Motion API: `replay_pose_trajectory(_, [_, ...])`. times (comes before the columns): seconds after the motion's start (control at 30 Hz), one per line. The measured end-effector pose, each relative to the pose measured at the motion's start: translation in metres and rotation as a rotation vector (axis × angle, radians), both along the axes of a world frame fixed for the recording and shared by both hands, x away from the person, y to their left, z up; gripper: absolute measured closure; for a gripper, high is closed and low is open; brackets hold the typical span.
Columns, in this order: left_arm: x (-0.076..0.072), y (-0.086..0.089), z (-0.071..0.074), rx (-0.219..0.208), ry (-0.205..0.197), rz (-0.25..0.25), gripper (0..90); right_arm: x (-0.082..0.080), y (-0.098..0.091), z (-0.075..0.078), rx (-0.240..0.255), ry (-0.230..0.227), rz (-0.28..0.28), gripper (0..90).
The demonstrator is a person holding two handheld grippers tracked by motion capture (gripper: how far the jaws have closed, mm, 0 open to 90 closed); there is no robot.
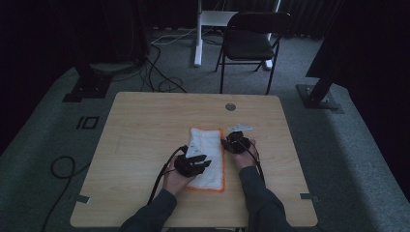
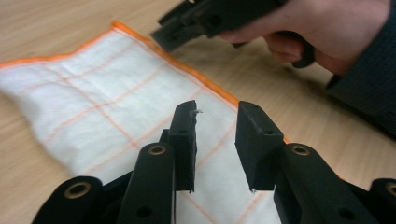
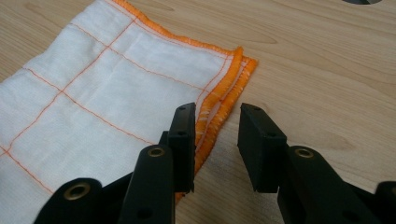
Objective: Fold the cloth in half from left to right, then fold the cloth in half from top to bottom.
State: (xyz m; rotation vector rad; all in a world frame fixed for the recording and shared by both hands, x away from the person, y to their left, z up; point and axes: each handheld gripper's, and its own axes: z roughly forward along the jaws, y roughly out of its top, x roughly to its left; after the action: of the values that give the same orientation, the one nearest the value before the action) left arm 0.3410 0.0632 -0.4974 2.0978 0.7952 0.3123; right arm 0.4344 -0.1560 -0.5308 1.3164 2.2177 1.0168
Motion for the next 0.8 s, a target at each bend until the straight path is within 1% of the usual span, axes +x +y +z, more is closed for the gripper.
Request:
replay_pose_trajectory(0.07, [0.002, 0.003, 0.000, -0.006, -0.003, 0.011, 68.4, 0.000, -0.001, 0.000, 0.002, 0.000, -0.002, 66.8])
replay_pose_trajectory(0.27, [0.011, 0.013, 0.001, -0.006, -0.022, 0.046, 66.9, 0.000, -0.001, 0.000, 0.002, -0.001, 0.000, 66.5])
replay_pose_trajectory(0.4, [0.023, 0.024, 0.002, -0.016, -0.033, 0.098, 65.0, 0.000, 0.000, 0.000, 0.003, -0.002, 0.003, 66.1])
replay_pose_trajectory(0.5, [0.034, 0.034, 0.004, -0.021, -0.033, 0.141, 64.5, 0.001, -0.002, 0.000, 0.004, 0.003, 0.000, 66.0])
replay_pose_trajectory(0.63, [0.045, 0.043, 0.005, -0.021, -0.045, 0.177, 62.0, 0.003, -0.003, -0.002, 0.008, 0.007, -0.008, 66.0])
replay_pose_trajectory(0.7, [0.052, 0.046, 0.005, -0.021, -0.038, 0.197, 61.4, 0.003, -0.003, -0.002, 0.010, 0.007, -0.009, 66.0])
replay_pose_trajectory(0.8, [0.059, 0.048, 0.002, -0.015, -0.032, 0.212, 61.0, 0.003, -0.002, -0.002, 0.015, 0.009, -0.012, 65.6])
